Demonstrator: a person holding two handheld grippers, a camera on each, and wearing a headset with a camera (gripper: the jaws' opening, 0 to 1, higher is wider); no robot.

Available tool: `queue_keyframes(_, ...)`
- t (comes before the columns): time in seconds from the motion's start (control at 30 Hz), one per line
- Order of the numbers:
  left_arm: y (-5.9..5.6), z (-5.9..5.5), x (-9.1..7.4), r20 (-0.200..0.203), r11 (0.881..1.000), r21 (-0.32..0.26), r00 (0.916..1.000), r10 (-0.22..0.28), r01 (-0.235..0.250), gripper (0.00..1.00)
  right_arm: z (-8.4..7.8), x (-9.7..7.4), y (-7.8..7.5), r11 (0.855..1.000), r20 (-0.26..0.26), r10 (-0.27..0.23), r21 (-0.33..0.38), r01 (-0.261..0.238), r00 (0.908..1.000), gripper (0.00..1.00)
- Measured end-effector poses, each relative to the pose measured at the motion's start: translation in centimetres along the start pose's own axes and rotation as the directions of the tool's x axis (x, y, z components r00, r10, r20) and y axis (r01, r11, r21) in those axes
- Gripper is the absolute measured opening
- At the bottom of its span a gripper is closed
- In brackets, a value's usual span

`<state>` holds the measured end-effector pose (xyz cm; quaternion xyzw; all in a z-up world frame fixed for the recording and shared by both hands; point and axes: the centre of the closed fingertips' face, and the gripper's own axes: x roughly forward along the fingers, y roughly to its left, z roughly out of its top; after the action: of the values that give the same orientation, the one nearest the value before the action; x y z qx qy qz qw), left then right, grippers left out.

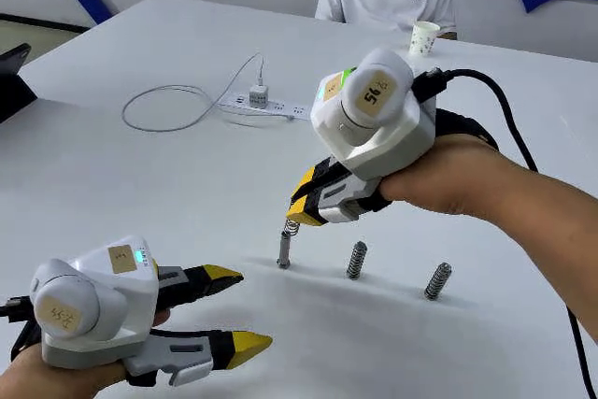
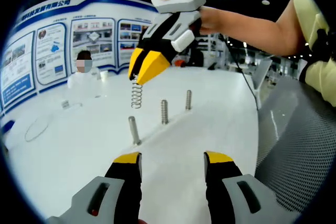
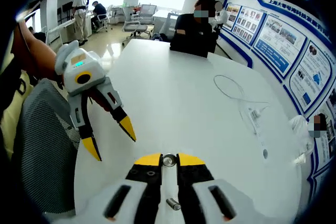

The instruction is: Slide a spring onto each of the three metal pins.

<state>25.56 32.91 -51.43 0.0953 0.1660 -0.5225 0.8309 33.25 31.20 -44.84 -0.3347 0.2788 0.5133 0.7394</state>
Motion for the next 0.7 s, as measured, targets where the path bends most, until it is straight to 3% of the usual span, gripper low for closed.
queue_keyframes(0.7, 0.2, -0.3, -0.2, -0.008, 1.000, -0.017, 1.0000, 0.005, -0.005, 0.52, -0.8, 2.2, -0.6, 0.999, -0.030, 0.019, 0.037, -0.018, 0.9994, 0.12)
